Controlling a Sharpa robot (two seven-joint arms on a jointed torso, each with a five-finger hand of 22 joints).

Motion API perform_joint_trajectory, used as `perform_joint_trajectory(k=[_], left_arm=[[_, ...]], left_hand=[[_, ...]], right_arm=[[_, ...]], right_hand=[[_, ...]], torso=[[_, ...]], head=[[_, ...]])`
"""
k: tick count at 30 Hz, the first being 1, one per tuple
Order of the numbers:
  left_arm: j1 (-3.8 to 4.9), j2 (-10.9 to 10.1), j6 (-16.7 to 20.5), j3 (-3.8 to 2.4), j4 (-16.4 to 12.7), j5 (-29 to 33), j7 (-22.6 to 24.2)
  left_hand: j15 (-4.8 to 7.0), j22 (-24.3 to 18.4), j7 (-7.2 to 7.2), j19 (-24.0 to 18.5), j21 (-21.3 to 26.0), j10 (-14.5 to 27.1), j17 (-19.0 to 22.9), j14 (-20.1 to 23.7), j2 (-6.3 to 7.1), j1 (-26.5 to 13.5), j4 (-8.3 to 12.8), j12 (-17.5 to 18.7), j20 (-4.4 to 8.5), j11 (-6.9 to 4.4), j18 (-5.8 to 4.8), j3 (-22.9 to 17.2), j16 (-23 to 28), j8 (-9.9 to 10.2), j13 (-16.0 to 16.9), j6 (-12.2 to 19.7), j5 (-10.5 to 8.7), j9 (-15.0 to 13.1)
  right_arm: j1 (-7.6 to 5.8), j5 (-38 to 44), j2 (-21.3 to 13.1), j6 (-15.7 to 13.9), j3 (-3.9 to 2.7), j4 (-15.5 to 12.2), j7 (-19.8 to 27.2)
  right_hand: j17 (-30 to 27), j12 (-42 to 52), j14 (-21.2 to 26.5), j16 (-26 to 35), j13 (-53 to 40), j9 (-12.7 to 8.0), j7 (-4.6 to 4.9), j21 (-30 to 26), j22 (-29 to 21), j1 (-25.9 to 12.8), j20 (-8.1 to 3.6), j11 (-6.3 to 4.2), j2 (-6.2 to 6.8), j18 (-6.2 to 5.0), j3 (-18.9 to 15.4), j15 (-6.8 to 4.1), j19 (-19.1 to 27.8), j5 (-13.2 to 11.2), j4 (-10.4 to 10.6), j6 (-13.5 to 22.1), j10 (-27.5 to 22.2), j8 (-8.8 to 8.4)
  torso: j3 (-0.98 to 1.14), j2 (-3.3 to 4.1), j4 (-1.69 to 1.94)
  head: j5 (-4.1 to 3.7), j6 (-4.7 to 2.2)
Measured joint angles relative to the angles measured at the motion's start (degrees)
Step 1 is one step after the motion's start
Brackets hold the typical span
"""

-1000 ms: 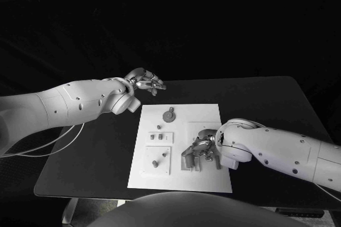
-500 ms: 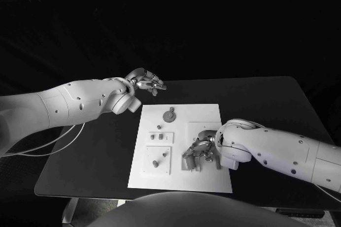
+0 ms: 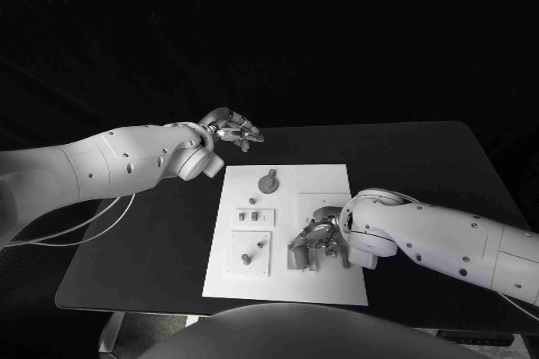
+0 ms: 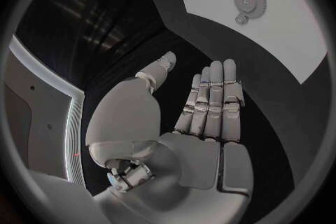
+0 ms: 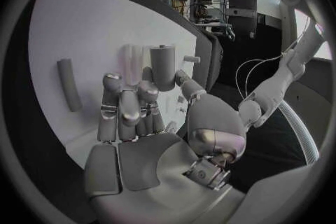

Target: Assemble the parts on the task board

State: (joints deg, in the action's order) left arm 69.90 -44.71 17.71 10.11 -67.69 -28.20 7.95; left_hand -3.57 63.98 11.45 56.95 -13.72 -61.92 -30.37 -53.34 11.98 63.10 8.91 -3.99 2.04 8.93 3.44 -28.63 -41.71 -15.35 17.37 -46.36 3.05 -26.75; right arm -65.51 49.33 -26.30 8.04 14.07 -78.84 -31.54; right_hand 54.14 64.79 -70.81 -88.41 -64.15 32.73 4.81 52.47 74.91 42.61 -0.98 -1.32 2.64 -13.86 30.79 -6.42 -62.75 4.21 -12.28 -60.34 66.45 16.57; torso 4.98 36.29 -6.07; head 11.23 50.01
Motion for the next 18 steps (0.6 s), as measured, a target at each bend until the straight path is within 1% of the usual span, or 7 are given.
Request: perform_joint_trajectory(k=[7,8,9,11,12,15,18], left_arm=[[0.00,0.0,0.0,0.00,0.0,0.0,-0.1],[0.00,0.0,0.0,0.00,0.0,0.0,-0.1],[0.00,0.0,0.0,0.00,0.0,0.0,-0.1],[0.00,0.0,0.0,0.00,0.0,0.0,-0.1],[0.00,0.0,0.0,0.00,0.0,0.0,-0.1],[0.00,0.0,0.0,0.00,0.1,0.0,-0.2],[0.00,0.0,0.0,0.00,0.1,0.0,-0.2]], left_hand=[[0.00,0.0,0.00,0.0,0.0,0.0,0.0,0.0,0.00,0.0,0.0,0.0,0.00,0.00,0.00,0.0,0.0,0.0,0.0,0.0,0.00,0.0],[0.00,0.0,0.00,0.0,0.0,0.0,0.0,0.0,0.00,0.0,-0.4,0.0,0.00,-0.01,0.00,0.0,0.0,-0.2,0.0,0.0,0.00,0.0],[0.00,0.1,0.00,0.0,0.0,0.0,-0.1,0.0,0.00,0.0,-0.5,0.0,0.00,-0.01,0.00,0.0,0.0,-0.2,0.0,0.0,0.00,0.0],[0.00,0.1,0.00,0.0,0.0,0.0,-0.1,0.0,0.00,0.0,-0.5,0.0,0.00,-0.01,0.00,0.0,0.0,-0.2,0.0,0.0,0.00,0.0],[0.00,0.1,0.00,0.0,0.0,0.0,-0.1,0.0,0.00,0.0,-0.5,0.0,0.00,-0.01,0.00,0.0,0.0,-0.2,0.0,0.0,0.00,0.0],[0.00,0.1,0.00,0.0,0.0,0.0,-0.1,0.0,0.00,0.0,-0.5,0.0,-0.01,-0.01,0.00,0.0,0.0,-0.2,0.0,0.0,0.00,0.0],[0.00,0.1,0.00,0.0,0.0,0.0,-0.1,0.0,0.00,0.0,-0.5,0.0,-0.01,-0.01,0.00,0.0,0.0,-0.2,0.0,0.0,0.00,0.0]], right_arm=[[0.01,0.5,0.0,0.1,-0.02,0.0,0.1],[0.01,0.5,0.0,0.1,-0.02,-0.1,0.1],[0.01,0.6,0.0,0.1,-0.02,-0.1,0.1],[0.04,0.8,0.0,0.1,-0.02,-0.1,0.1],[0.04,0.8,0.0,0.1,-0.01,-0.1,0.1],[0.06,1.0,0.0,0.1,-0.01,0.0,0.1],[0.07,1.1,0.0,0.1,-0.01,0.0,0.1]], right_hand=[[0.0,0.0,0.0,0.0,0.0,0.0,-0.01,0.0,0.0,-0.1,0.00,0.00,0.08,0.00,0.0,0.02,0.0,0.0,0.0,0.0,0.0,0.05],[0.0,0.0,0.0,0.0,0.0,0.0,-0.01,0.0,0.0,-0.1,0.00,0.00,0.09,0.00,0.0,0.02,0.0,0.0,0.0,0.0,0.0,0.05],[-0.3,0.0,0.2,0.2,0.0,0.0,0.09,-0.2,0.0,-0.8,0.21,0.01,0.85,0.00,0.0,0.04,0.2,0.2,0.9,0.1,0.0,-0.05],[-1.0,0.0,1.0,0.4,0.0,-0.1,0.31,-0.4,0.0,-2.4,0.17,0.07,2.66,-0.12,1.7,-0.04,0.4,0.9,3.8,0.3,-0.6,-0.44],[-1.0,0.0,1.1,0.4,0.0,-0.1,0.31,-0.4,0.0,-2.4,0.16,0.08,2.76,-0.15,1.8,-0.05,0.4,0.9,4.0,0.3,-0.7,-0.44],[-1.2,0.0,1.2,0.4,0.0,-0.1,0.31,-0.4,0.0,-2.6,0.16,0.08,4.03,-0.29,2.2,-0.04,0.6,0.8,4.7,0.3,-0.7,-0.43],[-1.3,0.0,1.3,0.4,0.0,-0.1,0.31,-0.4,0.0,-2.8,0.16,0.08,4.74,-0.32,2.5,-0.11,0.6,-0.4,5.4,0.3,-0.7,-0.41]], torso=[[0.01,0.01,-0.01],[0.01,0.01,-0.01],[0.01,0.01,-0.01],[0.02,0.01,-0.01],[0.02,0.01,-0.01],[0.02,0.01,-0.01],[0.02,0.01,-0.02]], head=[[0.15,0.00],[0.16,0.00],[0.16,0.00],[0.16,0.00],[0.16,0.00],[0.17,0.00],[0.17,0.00]])
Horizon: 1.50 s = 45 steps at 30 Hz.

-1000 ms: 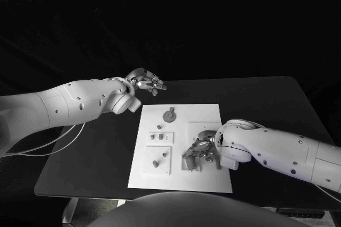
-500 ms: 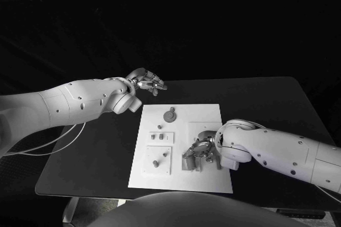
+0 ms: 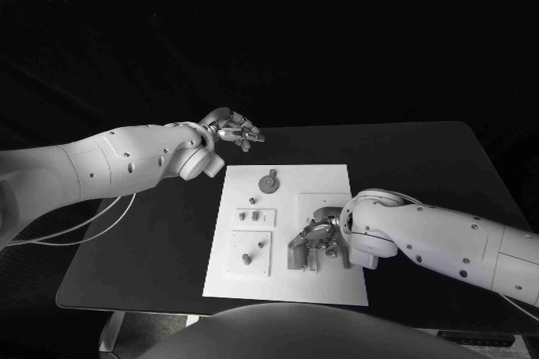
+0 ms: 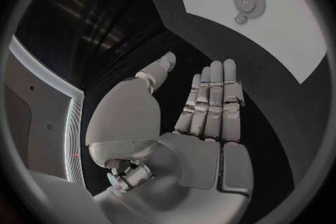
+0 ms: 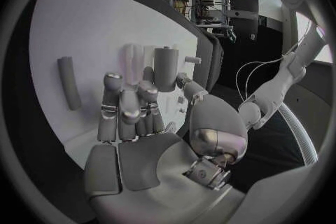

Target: Assemble the parts on the task board

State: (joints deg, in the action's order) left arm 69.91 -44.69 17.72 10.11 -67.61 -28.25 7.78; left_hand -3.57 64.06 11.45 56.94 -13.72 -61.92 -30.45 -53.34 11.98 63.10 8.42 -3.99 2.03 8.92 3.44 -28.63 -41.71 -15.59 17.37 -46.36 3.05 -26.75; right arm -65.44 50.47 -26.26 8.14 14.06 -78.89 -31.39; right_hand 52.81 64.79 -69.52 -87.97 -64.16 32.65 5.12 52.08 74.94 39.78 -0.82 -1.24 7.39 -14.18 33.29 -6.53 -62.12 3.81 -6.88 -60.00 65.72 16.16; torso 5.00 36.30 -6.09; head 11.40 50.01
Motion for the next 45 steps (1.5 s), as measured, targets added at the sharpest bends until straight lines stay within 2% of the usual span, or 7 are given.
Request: perform_joint_trajectory(k=[5,16,21,29,35,42,45], left_arm=[[0.00,0.0,0.0,0.00,0.0,0.0,0.0],[0.00,0.1,0.0,0.00,0.0,0.0,-0.1],[0.00,0.1,0.0,0.00,0.1,-0.1,-0.1],[0.00,0.2,0.0,0.00,0.1,-0.1,-0.1],[0.00,0.2,0.0,0.00,0.1,-0.1,-0.2],[0.01,0.2,0.0,0.00,0.1,-0.2,-0.3],[0.01,0.1,0.0,0.00,0.1,-0.2,-0.3]], left_hand=[[0.00,0.0,0.00,0.0,0.0,0.0,0.0,0.0,0.00,0.0,0.0,0.0,0.00,0.00,0.00,0.0,0.0,0.0,0.0,0.0,0.00,0.0],[0.00,0.0,0.00,0.0,0.0,-0.1,0.0,0.0,0.00,0.0,0.0,0.0,-0.01,-0.08,0.00,0.0,0.0,0.0,0.0,0.0,0.00,0.0],[0.00,0.0,0.00,0.0,0.0,-0.1,0.0,0.0,0.01,0.0,0.0,0.0,-0.01,-0.08,0.00,0.0,0.0,0.0,0.0,0.0,0.00,0.0],[0.00,0.1,0.00,0.0,0.0,-0.1,-0.1,0.0,0.23,-0.2,-0.1,0.0,-0.02,-0.09,0.00,-0.1,0.0,0.0,0.0,0.0,0.00,0.0],[0.00,0.1,0.00,-0.1,0.0,-0.1,-0.1,0.0,0.23,-0.2,-0.2,0.0,-0.10,-0.08,0.00,0.0,0.0,0.0,0.0,0.0,0.00,0.0],[0.00,0.1,0.00,-0.1,0.0,-0.1,-0.2,0.0,0.23,-0.2,-0.2,0.0,-0.11,-0.09,0.00,0.0,0.0,0.0,0.0,0.0,0.00,0.0],[0.00,0.1,0.00,-0.1,0.0,-0.1,-0.2,0.0,0.23,-0.2,-0.2,0.0,-0.11,-0.09,0.00,0.0,0.0,0.0,0.0,0.0,0.00,0.0]], right_arm=[[0.01,0.2,0.0,0.0,0.00,0.0,0.1],[0.01,0.6,0.0,0.0,0.00,-0.1,0.2],[0.01,0.7,0.0,0.1,0.00,-0.1,0.3],[-0.01,1.1,0.0,0.3,-0.01,-0.2,0.3],[-0.01,1.6,0.0,0.4,-0.02,-0.4,0.4],[0.01,2.4,-0.1,0.3,-0.02,-0.5,0.5],[0.06,3.0,-0.2,-0.1,-0.02,-0.6,0.9]], right_hand=[[-0.1,0.0,0.2,0.0,0.0,0.0,0.20,0.0,0.0,-0.3,0.01,0.20,1.14,-0.03,0.3,-0.07,0.0,-0.5,1.0,0.2,-0.2,-0.21],[-0.5,0.0,0.5,0.0,0.0,0.2,0.02,0.0,0.0,-0.2,-0.09,0.21,1.73,-0.03,0.4,-0.11,0.3,-0.5,1.6,0.4,-0.2,-0.21],[-0.6,0.0,0.6,0.0,0.0,0.2,0.27,0.0,0.0,-0.2,-0.08,0.42,2.58,-0.03,0.6,-0.07,0.3,-0.5,2.2,0.7,-0.4,-0.20],[-0.6,0.0,0.8,0.0,-0.1,0.4,0.19,0.0,0.0,-0.2,0.00,0.23,2.55,-0.04,1.0,0.10,0.4,-0.5,2.6,0.8,-0.6,-0.20],[-0.4,0.0,0.8,0.0,-0.1,0.7,0.10,0.3,0.0,1.8,-0.19,0.22,-0.45,-0.03,-0.6,0.12,0.6,-0.5,0.3,0.9,-0.6,-0.20],[-0.3,0.0,0.9,0.0,-0.1,0.9,0.10,0.3,0.0,2.1,-0.08,0.22,-0.81,-0.03,-0.9,0.19,0.7,-0.5,-0.2,0.9,-0.6,-0.20],[-0.1,0.0,0.9,0.0,-0.1,0.9,0.09,0.3,0.0,2.2,0.00,0.22,-1.64,-0.04,-1.0,0.20,0.8,-0.5,-0.7,0.9,-0.6,-0.19]], torso=[[0.00,0.00,0.00],[-0.02,0.00,0.00],[-0.02,0.00,0.01],[-0.02,0.00,0.01],[-0.01,0.00,0.00],[-0.01,0.00,0.01],[-0.01,0.00,0.01]], head=[[0.00,0.00],[0.04,0.00],[0.05,0.00],[0.14,0.00],[0.21,0.00],[0.33,0.00],[0.34,0.00]])
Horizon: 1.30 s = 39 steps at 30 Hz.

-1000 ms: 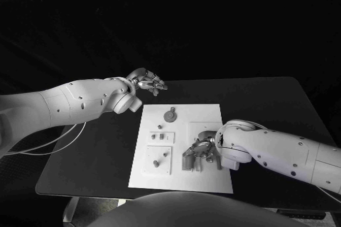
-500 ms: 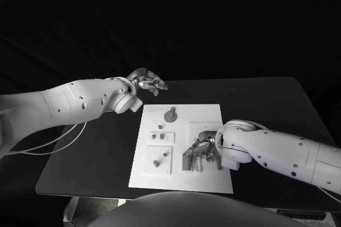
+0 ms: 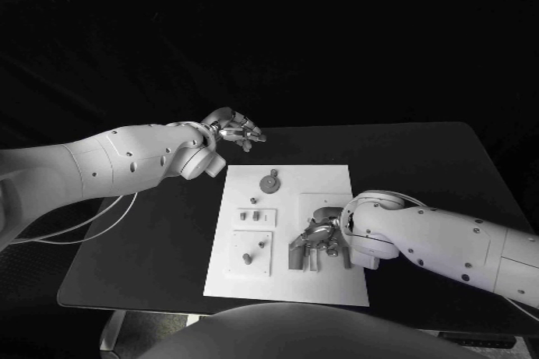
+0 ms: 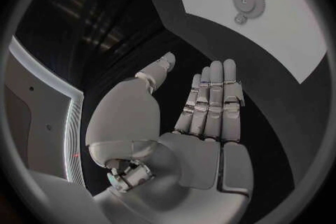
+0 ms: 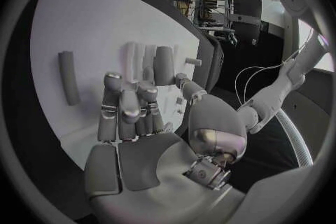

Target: Assemble the parts on the task board

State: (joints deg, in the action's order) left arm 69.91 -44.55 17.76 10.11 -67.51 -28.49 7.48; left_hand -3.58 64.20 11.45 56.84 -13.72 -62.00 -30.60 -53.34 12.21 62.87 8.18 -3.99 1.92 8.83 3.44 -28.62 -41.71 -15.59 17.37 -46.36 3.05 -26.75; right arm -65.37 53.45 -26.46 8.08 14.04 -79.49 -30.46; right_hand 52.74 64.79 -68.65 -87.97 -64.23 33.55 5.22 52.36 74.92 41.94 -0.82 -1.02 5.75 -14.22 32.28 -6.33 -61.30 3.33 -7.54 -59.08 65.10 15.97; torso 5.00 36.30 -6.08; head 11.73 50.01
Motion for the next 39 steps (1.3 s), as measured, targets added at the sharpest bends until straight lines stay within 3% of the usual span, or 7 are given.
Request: perform_joint_trajectory(k=[3,8,16,23,27,33,39], left_arm=[[0.00,0.0,0.0,0.00,0.0,0.0,0.0],[0.00,-0.1,0.0,0.00,0.0,-0.1,-0.1],[0.00,-0.2,0.0,0.00,0.0,-0.2,-0.2],[0.00,-0.2,0.0,0.00,0.0,-0.2,-0.3],[0.00,-0.2,0.0,0.00,0.0,-0.3,-0.3],[0.00,-0.2,0.0,0.00,0.0,-0.3,-0.4],[0.00,-0.3,0.0,0.00,0.1,-0.3,-0.4]], left_hand=[[0.00,0.0,0.00,0.0,0.0,0.0,-0.1,0.0,0.00,0.0,-0.1,0.0,0.00,0.00,0.00,-0.1,0.0,0.0,0.0,0.0,0.00,0.0],[0.00,0.0,0.00,0.0,0.0,0.0,-0.1,0.0,0.00,0.0,-0.2,0.0,0.00,0.00,0.00,-0.2,0.0,0.0,0.0,0.0,0.00,0.0],[0.00,0.0,0.00,0.0,0.0,0.1,-0.1,0.0,0.00,0.0,-0.2,0.0,0.00,-0.06,0.00,-0.2,0.0,0.0,0.0,0.0,0.00,0.0],[0.00,0.0,0.00,0.0,0.0,0.1,-0.1,0.0,0.00,0.0,-0.2,0.0,-0.01,-0.06,0.00,-0.2,0.0,0.0,0.0,0.0,0.00,0.0],[0.00,0.0,0.00,0.0,0.0,0.1,-0.1,0.0,0.00,0.0,-0.2,0.0,-0.01,-0.04,0.00,-0.2,0.0,0.0,0.0,0.0,0.00,0.0],[0.00,0.1,0.00,0.0,0.0,0.2,-0.1,0.0,0.00,0.0,-0.2,0.0,-0.01,0.09,0.00,-0.2,0.0,0.0,0.0,0.0,0.00,0.0],[0.00,0.1,0.00,0.0,0.0,0.2,-0.2,0.0,0.00,0.0,-0.3,0.0,0.04,0.09,0.00,0.0,0.0,0.0,0.0,0.0,0.00,0.0]], right_arm=[[0.06,0.6,-0.3,-0.7,0.01,-0.2,0.5],[0.14,1.5,-0.8,-1.9,0.03,-0.8,1.2],[0.17,2.5,-2.2,-3.1,0.04,-2.2,1.8],[0.13,3.1,-2.6,-3.5,0.02,-2.6,1.8],[0.13,3.3,-2.8,-3.6,0.02,-2.6,1.8],[0.13,3.5,-2.9,-3.9,0.02,-2.8,1.9],[0.15,3.9,-2.5,-4.4,0.05,-2.8,1.9]], right_hand=[[0.2,0.0,0.0,0.0,0.0,0.0,0.00,0.0,0.0,0.3,0.00,0.00,-0.97,0.01,0.0,0.01,0.0,0.0,-0.9,0.0,0.0,0.00],[0.2,0.2,0.0,0.0,0.0,0.0,-0.01,0.2,0.0,0.6,0.01,0.00,-1.22,0.00,-0.2,0.02,0.0,0.0,-1.4,0.0,0.0,-0.03],[0.0,0.2,-0.2,0.0,0.2,0.1,-0.11,0.2,0.0,-1.5,0.01,0.00,0.84,-0.01,0.0,-0.12,0.0,0.0,-0.2,0.1,0.0,-0.17],[-0.2,0.2,-0.2,0.0,0.3,0.0,-0.12,0.2,0.0,-2.2,0.01,0.00,1.60,-0.01,0.4,-0.12,0.0,0.0,0.7,0.1,0.0,-0.17],[-0.4,0.2,-0.2,0.0,0.4,0.0,-0.13,0.2,0.0,-2.4,-0.04,0.00,2.92,-0.02,0.9,-0.11,0.0,0.0,1.8,0.1,0.0,-0.04],[-0.5,0.2,-0.2,0.0,0.5,0.3,-0.14,0.2,0.0,-3.8,-0.31,0.00,6.05,-0.02,2.1,-0.10,-0.3,-0.2,5.7,0.1,0.0,-0.05],[-0.5,0.2,-0.2,0.0,0.4,0.5,-0.22,0.2,0.0,-3.8,-0.30,0.00,6.25,-0.02,2.5,-0.09,-0.3,-0.2,6.9,0.0,0.0,-0.05]], torso=[[0.01,0.01,0.01],[0.02,0.03,0.07],[0.03,0.03,0.04],[-0.01,0.01,-0.01],[-0.01,0.01,-0.01],[0.01,0.01,0.00],[0.01,0.01,0.00]], head=[[0.04,0.00],[0.12,0.00],[0.38,0.00],[0.46,0.00],[0.51,0.00],[0.59,0.00],[0.65,0.00]])
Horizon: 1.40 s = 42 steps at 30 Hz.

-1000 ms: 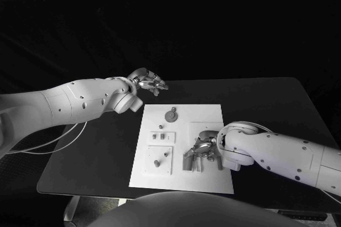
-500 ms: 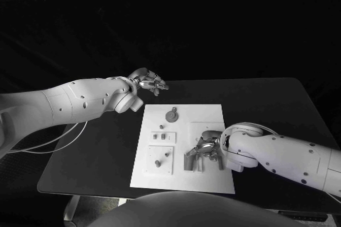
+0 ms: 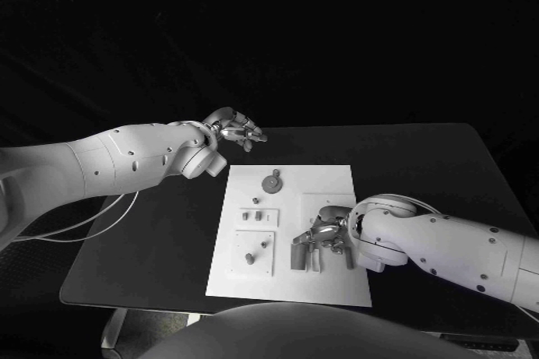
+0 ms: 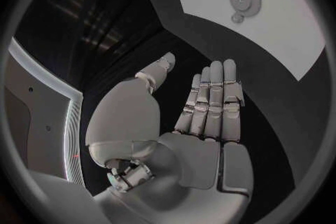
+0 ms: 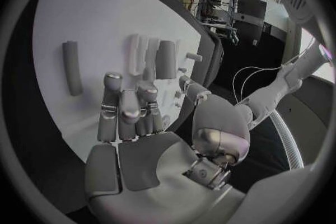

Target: Assemble the parts on the task board

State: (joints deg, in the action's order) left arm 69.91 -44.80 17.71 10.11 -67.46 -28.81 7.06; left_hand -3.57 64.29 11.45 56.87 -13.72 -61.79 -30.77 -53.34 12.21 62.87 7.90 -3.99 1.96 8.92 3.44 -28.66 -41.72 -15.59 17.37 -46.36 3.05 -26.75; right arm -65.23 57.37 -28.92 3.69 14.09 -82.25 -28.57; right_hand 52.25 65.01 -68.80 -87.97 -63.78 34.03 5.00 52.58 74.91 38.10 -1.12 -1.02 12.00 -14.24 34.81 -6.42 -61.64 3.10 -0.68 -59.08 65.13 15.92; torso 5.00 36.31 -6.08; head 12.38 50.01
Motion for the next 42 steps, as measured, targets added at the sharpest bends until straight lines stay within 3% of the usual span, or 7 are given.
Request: perform_joint_trajectory(k=[5,10,14,31,34,36,42], left_arm=[[0.00,0.0,0.0,0.00,0.0,0.0,-0.1],[0.00,0.0,0.0,0.01,0.0,-0.1,-0.2],[0.00,0.0,-0.1,0.01,0.1,-0.1,-0.3],[0.00,0.0,-0.2,0.00,0.1,-0.3,-0.6],[0.00,0.0,-0.2,-0.01,0.1,-0.3,-0.7],[0.00,0.0,-0.3,-0.01,0.1,-0.3,-0.7],[0.00,-0.1,-0.3,0.01,0.1,-0.3,-0.8]], left_hand=[[0.00,0.0,0.00,0.1,0.0,0.0,0.0,0.0,0.00,0.0,0.0,0.0,0.10,0.00,0.00,0.0,0.0,0.0,0.0,0.0,0.00,0.0],[0.00,0.0,0.00,0.1,0.0,0.0,0.0,0.0,0.00,0.0,0.0,0.0,0.09,-0.02,0.00,0.0,0.0,0.0,0.0,0.0,0.00,0.0],[0.00,0.0,0.00,0.1,0.0,0.0,0.0,0.0,0.00,0.0,0.0,0.0,0.09,-0.02,0.00,0.0,0.0,0.0,0.0,0.0,0.00,0.0],[0.00,0.0,0.00,0.1,0.0,0.0,-0.1,0.0,0.00,0.0,-0.2,0.0,0.07,-0.04,0.00,-0.2,0.0,0.0,0.0,0.0,0.00,0.0],[0.00,0.1,0.00,0.1,0.0,0.0,-0.1,0.0,0.00,0.0,-0.2,0.0,0.07,-0.04,0.00,-0.2,0.0,0.0,0.0,0.0,0.00,0.0],[0.00,0.1,0.00,0.1,0.0,0.0,-0.1,0.0,0.00,0.0,-0.2,0.0,0.07,-0.05,0.00,-0.1,0.0,0.0,0.0,0.0,0.00,0.0],[0.00,0.1,0.00,0.1,0.0,0.0,-0.1,0.0,0.00,0.0,-0.3,0.0,0.06,-0.05,0.00,0.0,0.2,0.0,0.0,0.0,0.00,0.0]], right_arm=[[0.00,0.3,0.1,-0.6,0.00,0.0,0.3],[0.00,0.3,0.1,-1.2,0.00,0.0,1.7],[0.00,0.3,0.3,-1.4,0.00,0.0,3.1],[-0.02,1.4,0.0,-1.7,-0.01,0.0,5.1],[0.00,2.0,-0.3,-2.4,-0.01,0.0,5.1],[0.01,2.3,-0.5,-3.0,-0.01,0.0,5.1],[0.01,3.2,-1.6,-4.7,0.00,-1.4,5.3]], right_hand=[[0.2,0.0,0.0,0.0,0.0,0.3,-0.01,0.0,0.0,1.1,0.00,0.00,-5.67,0.00,-0.9,0.01,0.0,0.0,-1.2,0.0,0.0,0.00],[0.4,0.5,0.0,0.0,-0.1,0.6,-0.01,0.4,0.0,4.7,0.18,0.00,-15.04,0.00,-1.5,0.03,0.2,0.6,-9.6,0.0,0.0,0.00],[0.3,0.7,0.0,0.0,-0.1,0.6,0.21,0.4,0.0,7.6,0.32,0.00,-17.31,0.00,1.8,0.03,0.3,0.9,-13.3,-0.2,0.0,0.00],[0.2,0.9,-0.1,0.0,0.0,0.6,0.23,0.4,0.0,9.9,0.54,0.00,-15.54,-0.02,3.3,0.13,0.1,0.9,-15.1,-0.6,0.0,0.00],[-0.4,0.9,-0.1,0.0,0.2,0.4,0.23,0.4,0.0,7.7,0.94,0.19,-11.43,-0.43,1.8,0.14,0.1,0.9,-13.0,-0.7,0.2,-0.16],[-0.9,0.9,0.1,0.0,0.3,0.0,0.74,0.3,0.0,4.3,0.94,0.22,-7.74,-0.44,1.4,0.32,0.1,0.9,-9.3,0.0,0.2,-1.08],[-1.7,0.9,1.0,0.2,0.2,-0.6,0.94,0.0,0.0,-1.0,1.03,1.24,-0.16,-0.43,2.4,0.72,0.2,0.0,-2.4,2.6,-0.8,-2.51]], torso=[[-0.02,0.00,0.01],[-0.04,0.01,0.03],[-0.05,0.01,0.04],[-0.02,0.01,0.01],[-0.02,0.00,0.01],[-0.02,-0.01,0.00],[-0.02,-0.01,0.00]], head=[[0.01,0.00],[0.02,0.00],[0.06,0.00],[0.16,0.00],[0.16,0.00],[0.16,0.00],[0.26,0.00]])
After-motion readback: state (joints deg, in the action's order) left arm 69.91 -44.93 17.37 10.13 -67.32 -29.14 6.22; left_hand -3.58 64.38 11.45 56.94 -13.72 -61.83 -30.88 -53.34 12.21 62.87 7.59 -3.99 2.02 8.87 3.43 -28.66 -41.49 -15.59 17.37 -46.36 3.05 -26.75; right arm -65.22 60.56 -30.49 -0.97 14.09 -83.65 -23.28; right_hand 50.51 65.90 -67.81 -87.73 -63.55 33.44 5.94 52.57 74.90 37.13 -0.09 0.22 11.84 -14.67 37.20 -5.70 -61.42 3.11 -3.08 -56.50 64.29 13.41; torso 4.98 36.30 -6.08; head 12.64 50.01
